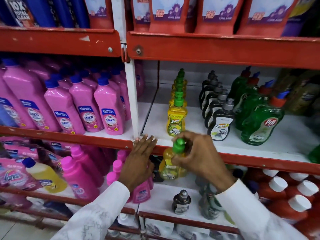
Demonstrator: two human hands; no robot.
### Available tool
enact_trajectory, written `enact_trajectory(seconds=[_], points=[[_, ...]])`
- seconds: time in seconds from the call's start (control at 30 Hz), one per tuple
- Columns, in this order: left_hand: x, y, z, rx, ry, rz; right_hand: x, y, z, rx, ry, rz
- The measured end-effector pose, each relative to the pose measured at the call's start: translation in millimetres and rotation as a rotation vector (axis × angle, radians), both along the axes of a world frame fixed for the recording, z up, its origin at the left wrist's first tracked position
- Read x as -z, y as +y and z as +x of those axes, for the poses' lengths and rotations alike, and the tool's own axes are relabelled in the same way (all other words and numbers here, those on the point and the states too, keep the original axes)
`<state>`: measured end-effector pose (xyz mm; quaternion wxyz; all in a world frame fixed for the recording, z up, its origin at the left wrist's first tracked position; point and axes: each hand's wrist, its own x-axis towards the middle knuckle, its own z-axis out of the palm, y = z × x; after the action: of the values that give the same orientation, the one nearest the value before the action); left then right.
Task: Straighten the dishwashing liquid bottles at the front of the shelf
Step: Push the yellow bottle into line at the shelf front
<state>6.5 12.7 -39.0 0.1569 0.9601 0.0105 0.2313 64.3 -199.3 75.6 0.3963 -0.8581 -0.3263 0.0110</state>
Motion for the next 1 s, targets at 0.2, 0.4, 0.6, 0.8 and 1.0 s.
enact_trajectory(seconds=[0.2, 0.4, 0.6, 0.8, 1.0], points=[[-0.9, -10.4, -0.8, -0.034, -0.028, 0.033, -76.5, 2.4, 30.4, 0.026, -0.172, 0.08], [-2.2, -16.7, -3.0, -0.07, 0.002, 0.054, -76.7, 27.2, 63.9, -0.013, -0.113, 0.011], [-0.6, -18.7, -2.1, -0.086, 0.023, 0.078, -62.1, 41.0, 81.1, -0.014, -0.109, -0.063], [0.2, -34.3, 0.0, -0.162, 0.017, 0.134, -55.8, 38.7, 83.4, -0.047, -0.116, -0.038], [0.9, -59.4, 7.8, -0.131, -0.033, 0.097, -25.5, -7.5, 64.6, 0.03, -0.3, 0.143]])
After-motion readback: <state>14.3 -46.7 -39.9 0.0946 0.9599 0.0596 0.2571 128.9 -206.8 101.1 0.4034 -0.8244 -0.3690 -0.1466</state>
